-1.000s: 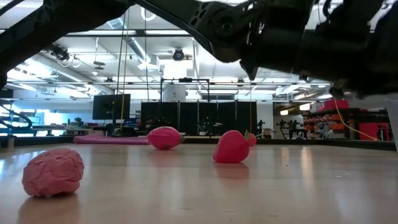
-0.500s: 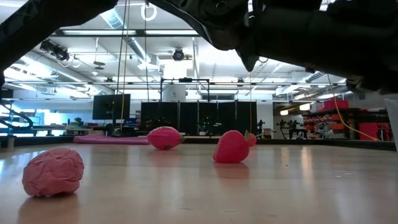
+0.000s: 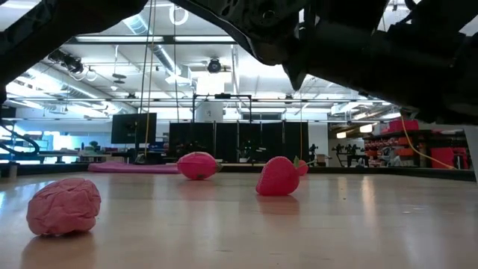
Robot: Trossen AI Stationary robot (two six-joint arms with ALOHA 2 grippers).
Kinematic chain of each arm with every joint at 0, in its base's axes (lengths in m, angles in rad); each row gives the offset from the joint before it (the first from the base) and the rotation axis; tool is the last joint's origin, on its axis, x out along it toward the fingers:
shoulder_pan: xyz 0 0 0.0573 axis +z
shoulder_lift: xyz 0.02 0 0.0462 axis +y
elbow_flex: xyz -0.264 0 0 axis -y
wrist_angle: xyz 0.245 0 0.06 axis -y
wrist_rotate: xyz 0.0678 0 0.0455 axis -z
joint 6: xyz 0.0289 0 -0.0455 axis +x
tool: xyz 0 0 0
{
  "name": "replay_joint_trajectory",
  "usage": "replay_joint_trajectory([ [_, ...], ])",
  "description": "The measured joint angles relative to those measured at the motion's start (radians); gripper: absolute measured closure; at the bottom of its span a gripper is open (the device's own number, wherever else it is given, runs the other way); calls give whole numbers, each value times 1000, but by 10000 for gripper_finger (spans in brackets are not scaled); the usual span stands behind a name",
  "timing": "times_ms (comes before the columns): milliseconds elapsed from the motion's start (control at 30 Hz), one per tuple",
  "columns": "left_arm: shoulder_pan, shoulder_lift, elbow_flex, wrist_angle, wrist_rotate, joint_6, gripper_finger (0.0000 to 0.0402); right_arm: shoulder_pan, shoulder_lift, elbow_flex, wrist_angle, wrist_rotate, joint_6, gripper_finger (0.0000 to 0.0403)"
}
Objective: Pick and placing Produce into tupperware
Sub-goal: Adjust the gray bin on the table
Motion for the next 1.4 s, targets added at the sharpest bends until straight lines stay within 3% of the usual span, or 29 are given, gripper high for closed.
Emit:
replay_joint_trajectory([
  [233,1,0,0,44,-39,3,398,0,0,0,0,0,5,295],
  [833,3,-19,2,-84,-38,-5,398,2,-12,0,0,-50,-12,295],
  [1067,6,-69,-2,-212,-40,-5,398,2,-12,0,-3,-52,-18,295],
  [1400,2,-105,-1,-238,-40,1,399,2,-12,0,-3,-54,-18,295],
])
